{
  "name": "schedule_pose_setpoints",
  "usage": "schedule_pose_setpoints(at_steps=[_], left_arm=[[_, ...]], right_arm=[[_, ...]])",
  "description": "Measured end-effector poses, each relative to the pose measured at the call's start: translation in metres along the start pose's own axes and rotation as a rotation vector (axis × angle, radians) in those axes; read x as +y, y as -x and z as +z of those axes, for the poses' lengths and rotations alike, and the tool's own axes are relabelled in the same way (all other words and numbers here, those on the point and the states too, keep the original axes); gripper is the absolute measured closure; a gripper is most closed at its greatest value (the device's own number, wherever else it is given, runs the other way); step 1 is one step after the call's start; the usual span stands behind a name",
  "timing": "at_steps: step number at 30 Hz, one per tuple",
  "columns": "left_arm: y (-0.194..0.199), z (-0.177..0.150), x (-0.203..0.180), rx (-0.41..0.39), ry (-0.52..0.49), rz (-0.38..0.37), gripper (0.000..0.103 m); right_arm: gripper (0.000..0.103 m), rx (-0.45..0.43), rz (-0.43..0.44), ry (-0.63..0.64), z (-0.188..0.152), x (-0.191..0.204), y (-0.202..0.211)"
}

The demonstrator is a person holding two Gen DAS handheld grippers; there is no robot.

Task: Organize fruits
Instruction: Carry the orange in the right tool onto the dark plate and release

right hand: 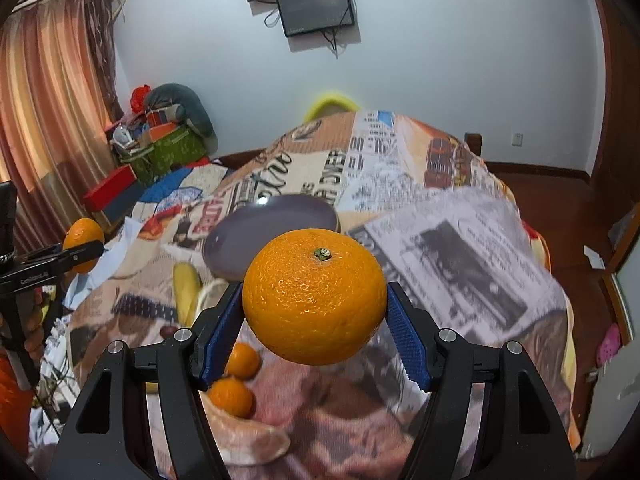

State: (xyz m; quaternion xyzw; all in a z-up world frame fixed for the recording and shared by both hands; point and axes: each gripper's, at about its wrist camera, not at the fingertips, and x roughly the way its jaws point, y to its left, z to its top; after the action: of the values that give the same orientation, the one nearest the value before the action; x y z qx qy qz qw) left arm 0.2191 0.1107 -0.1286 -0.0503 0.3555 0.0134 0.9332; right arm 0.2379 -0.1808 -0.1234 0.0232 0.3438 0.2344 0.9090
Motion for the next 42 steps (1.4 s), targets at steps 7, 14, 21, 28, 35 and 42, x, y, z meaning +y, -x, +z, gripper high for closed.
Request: schedule_pose_setpoints(at_steps=[7, 14, 21, 28, 35, 42], left_arm=[[-0.026, 0.032, -0.008, -0.014, -0.008, -0.013, 0.038], [-0.058, 0.06, -0.011, -0.021, -0.008, -0.019, 0.038], [-0.097, 0.076, -0.01, 0.01, 0.005, -0.036, 0.038], [-0.137, 0.088, -0.01, 0.052, 0.006, -0.049, 0.038], [-0.177, 0.094, -0.011, 0.12, 0.014, -0.07, 0.038], [-0.216, 0.089, -0.015, 0.222, 0.0, -0.092, 0.038]], right_arm=[[0.036, -0.036, -0.001, 0.018, 0.025, -0.003, -0.014], [0.036, -0.063, -0.015, 0.056, 0.051, -0.002, -0.039], [0.036, -0.064, -0.017, 0.099, 0.07, 0.003, -0.074], [0.036, -0.03, 0.008, 0.119, 0.084, 0.005, -0.114], [0.036, 0.029, 0.017, 0.137, 0.091, 0.005, -0.152], [0.036, 0.116, 0.028, 0.164, 0.089, 0.006, -0.187]])
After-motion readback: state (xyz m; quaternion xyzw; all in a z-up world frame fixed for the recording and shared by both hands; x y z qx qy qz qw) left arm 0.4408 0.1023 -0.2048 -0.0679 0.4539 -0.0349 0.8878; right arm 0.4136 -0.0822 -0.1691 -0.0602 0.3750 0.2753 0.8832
